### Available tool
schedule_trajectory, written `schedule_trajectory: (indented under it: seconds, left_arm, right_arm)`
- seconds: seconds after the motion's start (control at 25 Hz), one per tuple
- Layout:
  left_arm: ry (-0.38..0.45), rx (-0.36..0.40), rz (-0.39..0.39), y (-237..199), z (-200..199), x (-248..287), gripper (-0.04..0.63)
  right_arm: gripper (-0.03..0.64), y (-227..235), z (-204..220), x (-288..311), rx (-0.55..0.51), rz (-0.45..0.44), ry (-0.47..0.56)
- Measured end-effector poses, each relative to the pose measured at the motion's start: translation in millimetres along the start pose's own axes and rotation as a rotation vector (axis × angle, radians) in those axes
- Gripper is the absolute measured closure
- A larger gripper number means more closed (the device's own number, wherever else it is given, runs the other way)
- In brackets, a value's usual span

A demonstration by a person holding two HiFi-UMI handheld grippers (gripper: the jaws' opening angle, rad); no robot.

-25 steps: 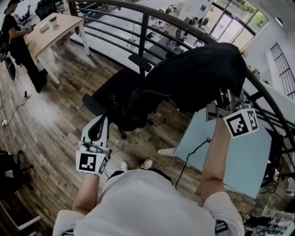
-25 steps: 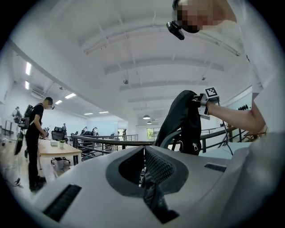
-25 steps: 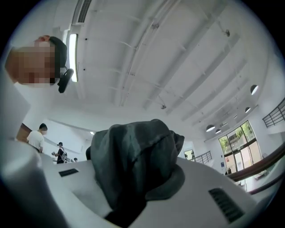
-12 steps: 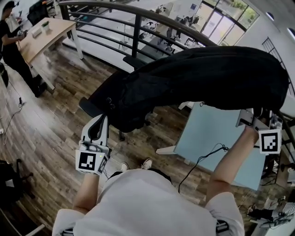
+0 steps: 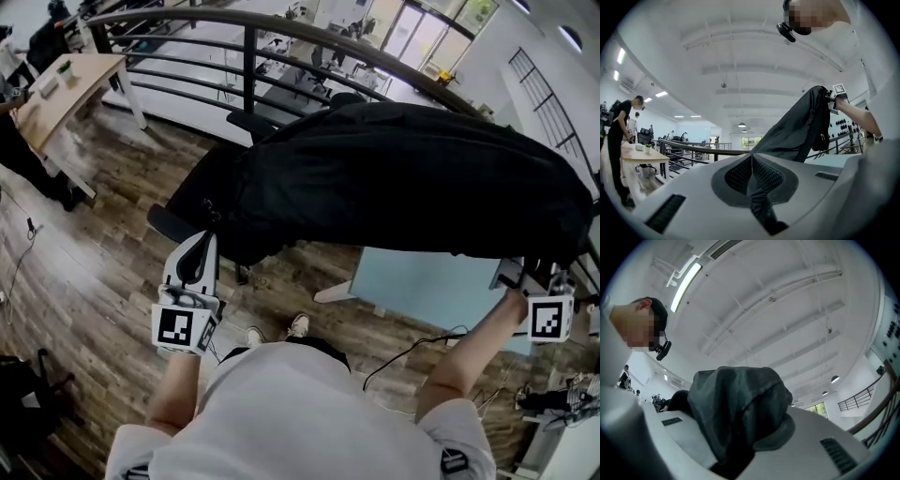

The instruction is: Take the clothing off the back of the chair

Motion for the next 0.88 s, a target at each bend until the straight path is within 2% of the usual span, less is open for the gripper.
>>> schedule_trajectory:
  seconds: [0.4, 0.72, 0.88]
  left_arm:
    - [-0.03, 0.001, 0.05, 12, 2, -11, 0.568]
    - [-0.017, 0.029, 0.042, 53, -6, -5, 0.568]
    - [-0.016, 0.038, 0.041, 83, -6, 2, 0.568]
  right_arm:
    - [0.532, -2, 19, -75, 0.044, 0.167, -0.052]
    - [0.532, 45, 19, -120, 0.047, 0.236, -0.07]
    - [0.532, 71, 20, -134, 0.028, 0.238, -0.087]
Point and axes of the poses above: the fingertips, and each gripper's own axes: x forward along the fingers, y to its right, z out of its underside, the point moved 8 cm from there along -x, backward along the fingers, and after that the axes turned 2 degrees about -x, right-handed, at the moved point
